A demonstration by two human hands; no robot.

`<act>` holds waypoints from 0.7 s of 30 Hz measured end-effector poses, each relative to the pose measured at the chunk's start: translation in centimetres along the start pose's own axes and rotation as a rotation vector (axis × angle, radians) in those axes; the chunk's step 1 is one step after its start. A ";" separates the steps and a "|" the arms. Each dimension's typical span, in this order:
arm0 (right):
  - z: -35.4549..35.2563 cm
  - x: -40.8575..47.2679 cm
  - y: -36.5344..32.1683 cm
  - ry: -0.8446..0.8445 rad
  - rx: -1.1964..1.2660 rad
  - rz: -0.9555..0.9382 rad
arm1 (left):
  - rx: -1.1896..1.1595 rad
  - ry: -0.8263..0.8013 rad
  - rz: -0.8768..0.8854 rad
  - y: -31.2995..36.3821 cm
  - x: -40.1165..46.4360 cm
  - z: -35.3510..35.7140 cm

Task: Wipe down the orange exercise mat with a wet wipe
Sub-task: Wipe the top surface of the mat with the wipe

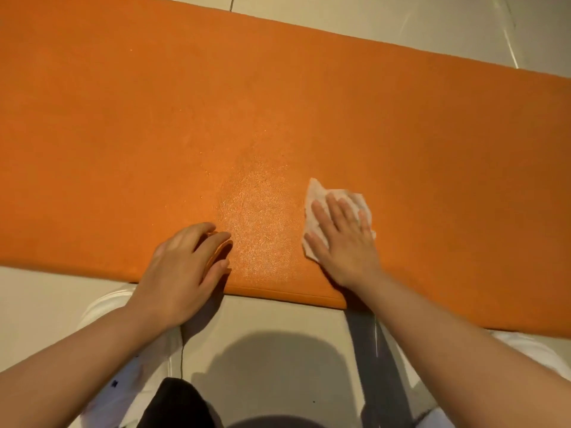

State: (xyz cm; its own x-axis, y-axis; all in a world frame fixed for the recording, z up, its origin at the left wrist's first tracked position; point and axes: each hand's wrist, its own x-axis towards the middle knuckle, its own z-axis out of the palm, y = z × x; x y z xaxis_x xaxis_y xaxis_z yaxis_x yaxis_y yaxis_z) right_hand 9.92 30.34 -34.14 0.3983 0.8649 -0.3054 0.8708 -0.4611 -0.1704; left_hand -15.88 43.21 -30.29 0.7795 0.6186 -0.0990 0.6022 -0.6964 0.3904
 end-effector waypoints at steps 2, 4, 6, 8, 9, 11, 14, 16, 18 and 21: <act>-1.3 -1.1 5.4 -0.016 -0.010 0.178 | 0.005 0.013 0.019 0.3 -0.5 0.4; -2.6 -2.8 9.2 -0.107 -0.042 0.284 | 0.014 -0.001 0.039 0.6 -1.1 1.2; -2.9 -4.4 9.9 -0.154 -0.045 0.336 | 0.029 -0.039 0.063 0.8 -1.5 1.9; -1.6 -5.3 7.9 -0.117 0.006 0.391 | 0.077 -0.067 0.104 1.0 -1.9 2.3; -0.7 -5.4 6.2 -0.085 0.030 0.392 | 0.097 -0.076 0.120 1.2 -2.0 2.4; 0.9 -5.4 2.3 -0.023 0.044 0.299 | 0.118 -0.084 0.141 1.4 -1.9 2.2; 2.2 -5.2 -4.2 -0.046 0.041 -0.022 | 0.120 -0.103 0.147 1.7 -1.9 2.0; 3.5 -5.5 -7.9 -0.082 -0.014 -0.221 | 0.107 -0.105 0.143 1.6 -2.1 1.8; 3.9 -5.6 -9.3 -0.031 -0.072 -0.340 | 0.091 -0.101 0.137 1.3 -2.4 1.7; 3.0 -4.4 -6.0 0.007 -0.266 -0.566 | 0.085 -0.100 0.109 0.6 -2.6 1.4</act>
State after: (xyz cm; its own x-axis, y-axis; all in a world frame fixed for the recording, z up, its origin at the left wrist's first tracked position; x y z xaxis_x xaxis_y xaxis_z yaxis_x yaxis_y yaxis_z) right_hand 2.09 28.75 -34.60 -0.1447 0.9624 -0.2300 0.9890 0.1333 -0.0647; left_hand -17.34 40.65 -31.07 0.8517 0.5013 -0.1528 0.5224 -0.7884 0.3249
